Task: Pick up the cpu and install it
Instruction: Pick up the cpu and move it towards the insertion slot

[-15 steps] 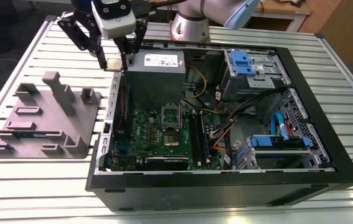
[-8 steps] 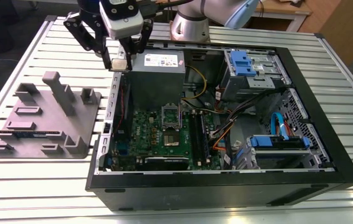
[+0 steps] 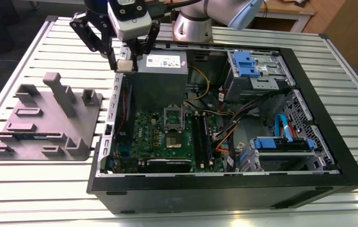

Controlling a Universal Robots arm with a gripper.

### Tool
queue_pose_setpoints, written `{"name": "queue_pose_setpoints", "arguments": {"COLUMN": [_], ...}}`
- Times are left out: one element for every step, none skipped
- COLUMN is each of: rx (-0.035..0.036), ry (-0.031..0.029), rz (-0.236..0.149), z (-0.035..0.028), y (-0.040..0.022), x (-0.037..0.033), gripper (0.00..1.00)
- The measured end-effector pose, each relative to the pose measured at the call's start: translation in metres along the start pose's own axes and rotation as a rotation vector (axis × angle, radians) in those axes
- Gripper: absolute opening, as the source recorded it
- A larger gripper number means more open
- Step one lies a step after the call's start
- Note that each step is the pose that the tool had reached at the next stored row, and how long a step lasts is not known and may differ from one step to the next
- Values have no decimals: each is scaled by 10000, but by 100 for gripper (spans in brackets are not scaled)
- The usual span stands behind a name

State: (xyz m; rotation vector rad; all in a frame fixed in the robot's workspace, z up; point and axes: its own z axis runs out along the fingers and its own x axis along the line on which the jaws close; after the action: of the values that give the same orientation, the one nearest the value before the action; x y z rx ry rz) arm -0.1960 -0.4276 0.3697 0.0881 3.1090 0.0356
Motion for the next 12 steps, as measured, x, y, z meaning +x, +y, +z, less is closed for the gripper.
{"name": "queue_pose_setpoints", "arguments": {"rx": [0, 0, 0, 0, 0, 1, 1, 1, 0, 0, 0, 0], "ry": [0, 0, 0, 0, 0, 0, 0, 0, 0, 0, 0, 0], "rz": [0, 1, 0, 1, 0, 1, 0, 1, 1, 0, 0, 0], "z": [0, 1, 1, 1, 1, 1, 1, 2, 2, 2, 3, 3], "y": [0, 1, 1, 2, 2, 2, 3, 3, 3, 4, 4, 5], "x": [-7, -14, -21, -28, -34, -41, -48, -54, -61, -67, -73, -79], "gripper": [47, 47, 47, 47, 47, 47, 47, 47, 47, 47, 47, 47]}}
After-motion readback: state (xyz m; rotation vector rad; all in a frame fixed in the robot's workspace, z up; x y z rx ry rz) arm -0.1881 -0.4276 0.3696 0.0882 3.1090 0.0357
